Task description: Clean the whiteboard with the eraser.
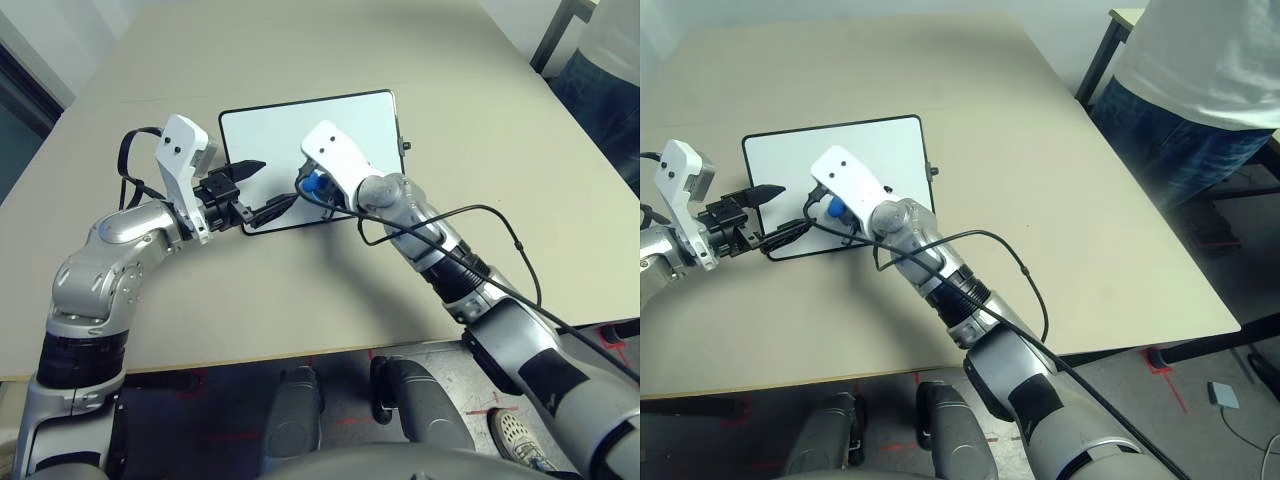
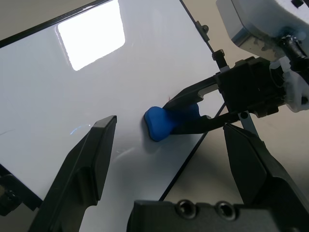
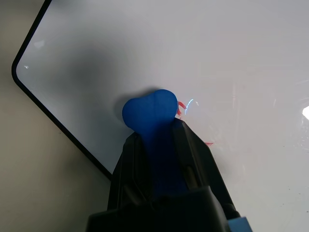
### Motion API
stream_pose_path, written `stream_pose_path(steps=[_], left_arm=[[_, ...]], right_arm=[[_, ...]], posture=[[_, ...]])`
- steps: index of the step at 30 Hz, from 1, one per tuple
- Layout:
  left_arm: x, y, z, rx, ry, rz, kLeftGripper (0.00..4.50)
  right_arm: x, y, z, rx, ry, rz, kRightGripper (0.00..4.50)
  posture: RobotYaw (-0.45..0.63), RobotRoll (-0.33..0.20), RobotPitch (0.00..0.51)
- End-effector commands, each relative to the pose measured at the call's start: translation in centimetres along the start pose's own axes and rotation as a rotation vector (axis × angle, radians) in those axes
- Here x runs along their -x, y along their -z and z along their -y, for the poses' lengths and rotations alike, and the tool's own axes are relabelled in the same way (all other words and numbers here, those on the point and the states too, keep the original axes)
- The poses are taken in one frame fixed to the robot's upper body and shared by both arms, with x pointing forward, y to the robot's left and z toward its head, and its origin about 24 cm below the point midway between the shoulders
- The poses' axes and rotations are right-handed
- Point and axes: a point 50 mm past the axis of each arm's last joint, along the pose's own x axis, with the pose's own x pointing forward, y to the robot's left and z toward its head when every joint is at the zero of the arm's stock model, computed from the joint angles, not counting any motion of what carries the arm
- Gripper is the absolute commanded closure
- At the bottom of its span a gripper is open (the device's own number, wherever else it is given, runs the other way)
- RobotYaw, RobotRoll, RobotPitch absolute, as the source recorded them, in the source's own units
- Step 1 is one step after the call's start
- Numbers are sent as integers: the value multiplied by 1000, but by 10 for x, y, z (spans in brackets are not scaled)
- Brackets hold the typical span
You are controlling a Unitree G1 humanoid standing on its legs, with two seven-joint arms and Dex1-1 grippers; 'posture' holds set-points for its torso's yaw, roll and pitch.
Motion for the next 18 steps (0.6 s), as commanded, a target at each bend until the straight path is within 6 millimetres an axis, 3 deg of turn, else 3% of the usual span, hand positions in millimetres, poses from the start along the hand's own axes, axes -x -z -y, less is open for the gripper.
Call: stream_pose_path(steps=[1,12,16,18], left_arm=[[2,2,2,10,0,-7,0],[5,4,0,13,-6,-14,0],[6,5,-1,12,-6,-15,0],[6,4,-1,11,-6,-15,0]], right_arm=[[-6,30,-3,-31,-22,-144,3699],[16,21,47,-63,142,-136,3699],[14,26,43,-77,132,-152,3700],[10,31,32,-76,92,-166,3700]], posture=[[163,0,168],[166,0,169],[165,0,169],[166,0,169]])
